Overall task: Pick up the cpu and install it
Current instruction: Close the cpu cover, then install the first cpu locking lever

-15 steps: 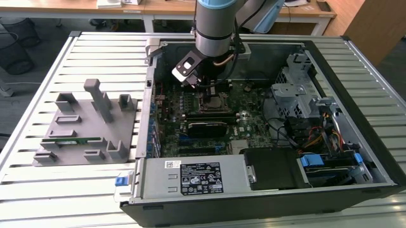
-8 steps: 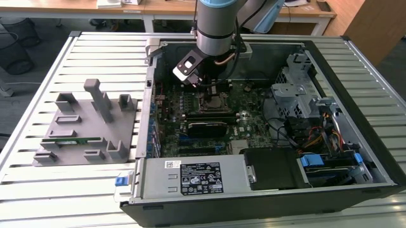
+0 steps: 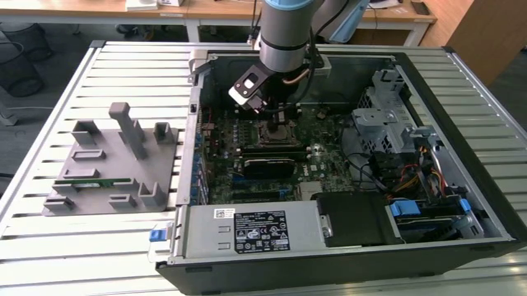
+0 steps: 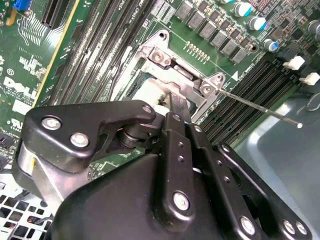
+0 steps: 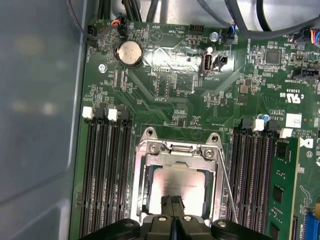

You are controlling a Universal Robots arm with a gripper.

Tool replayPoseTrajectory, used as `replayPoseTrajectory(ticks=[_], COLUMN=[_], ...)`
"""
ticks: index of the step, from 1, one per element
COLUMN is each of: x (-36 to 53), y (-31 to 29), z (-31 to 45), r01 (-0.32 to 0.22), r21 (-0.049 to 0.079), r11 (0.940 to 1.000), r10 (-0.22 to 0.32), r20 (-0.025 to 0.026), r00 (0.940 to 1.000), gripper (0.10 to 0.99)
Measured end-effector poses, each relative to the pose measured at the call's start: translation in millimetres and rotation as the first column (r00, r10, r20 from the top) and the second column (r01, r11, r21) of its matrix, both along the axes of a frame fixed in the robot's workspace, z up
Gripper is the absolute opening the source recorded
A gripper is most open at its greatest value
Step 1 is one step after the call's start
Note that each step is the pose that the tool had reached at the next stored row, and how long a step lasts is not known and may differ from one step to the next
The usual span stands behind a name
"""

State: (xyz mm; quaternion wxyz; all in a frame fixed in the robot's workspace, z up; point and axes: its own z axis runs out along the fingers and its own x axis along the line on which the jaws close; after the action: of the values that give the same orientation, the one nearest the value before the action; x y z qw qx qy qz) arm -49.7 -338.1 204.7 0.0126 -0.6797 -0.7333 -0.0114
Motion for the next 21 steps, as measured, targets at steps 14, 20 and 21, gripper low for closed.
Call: replayPoseTrajectory(ticks=[14, 20, 21], x=[4.3, 4.2, 4.3], y=[0.2, 0.1, 0.1], z=[0.5, 1.8, 2.1], r01=[0.0, 0.0, 0.0], r21=[0.0, 0.0, 0.0], r11=[1.0, 1.0, 1.0], r10=[0.0, 0.0, 0.0], r20=[0.0, -0.0001, 0.0], r00=[1.0, 1.0, 1.0], gripper=[0.106, 0.106, 0.106])
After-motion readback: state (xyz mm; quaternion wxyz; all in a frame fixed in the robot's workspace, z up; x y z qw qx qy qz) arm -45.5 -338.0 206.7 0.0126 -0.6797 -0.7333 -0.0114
